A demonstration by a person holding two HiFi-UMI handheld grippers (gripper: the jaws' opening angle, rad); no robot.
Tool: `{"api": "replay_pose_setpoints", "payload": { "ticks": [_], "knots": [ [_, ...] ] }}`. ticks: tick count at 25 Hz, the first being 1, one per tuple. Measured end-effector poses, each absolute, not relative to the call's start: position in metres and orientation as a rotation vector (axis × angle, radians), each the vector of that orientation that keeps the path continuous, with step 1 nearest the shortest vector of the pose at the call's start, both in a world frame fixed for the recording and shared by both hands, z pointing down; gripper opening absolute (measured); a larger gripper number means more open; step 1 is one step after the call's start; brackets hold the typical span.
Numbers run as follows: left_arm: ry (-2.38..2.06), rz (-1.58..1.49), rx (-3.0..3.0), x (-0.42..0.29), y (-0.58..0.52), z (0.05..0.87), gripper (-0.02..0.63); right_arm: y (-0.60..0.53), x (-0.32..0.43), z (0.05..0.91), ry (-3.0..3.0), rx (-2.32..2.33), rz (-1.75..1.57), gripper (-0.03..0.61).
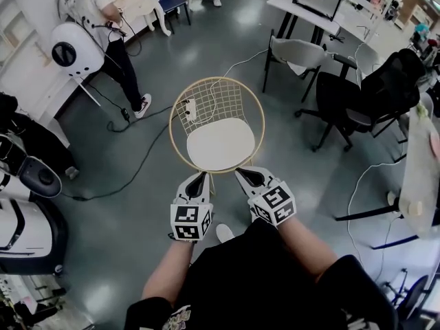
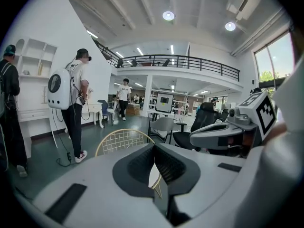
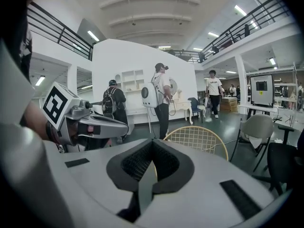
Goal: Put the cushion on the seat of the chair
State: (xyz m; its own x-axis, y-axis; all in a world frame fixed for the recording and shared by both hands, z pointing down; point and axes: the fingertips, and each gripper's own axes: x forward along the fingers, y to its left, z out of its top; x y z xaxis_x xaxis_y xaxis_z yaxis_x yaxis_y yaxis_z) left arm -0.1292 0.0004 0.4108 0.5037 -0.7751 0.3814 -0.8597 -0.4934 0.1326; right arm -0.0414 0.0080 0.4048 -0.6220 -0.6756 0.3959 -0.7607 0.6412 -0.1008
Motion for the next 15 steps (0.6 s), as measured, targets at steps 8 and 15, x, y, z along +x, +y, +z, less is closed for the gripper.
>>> {"api": "replay_pose_setpoints", "payload": {
  "ticks": [8,15],
  "knots": [
    [-1.358,0.389,2.448,-0.1254,0.0012,0.4145,0.017,0.0082,-0.0389,0.4061,-2.535,1.160,0.375,0.011],
    [-1.358,0.398,2.439,-0.1268,0.0003,0.4170,0.017,0.0052,-0.0388,0.4081,-2.534,1.158,0.384,0.011]
  ]
}}
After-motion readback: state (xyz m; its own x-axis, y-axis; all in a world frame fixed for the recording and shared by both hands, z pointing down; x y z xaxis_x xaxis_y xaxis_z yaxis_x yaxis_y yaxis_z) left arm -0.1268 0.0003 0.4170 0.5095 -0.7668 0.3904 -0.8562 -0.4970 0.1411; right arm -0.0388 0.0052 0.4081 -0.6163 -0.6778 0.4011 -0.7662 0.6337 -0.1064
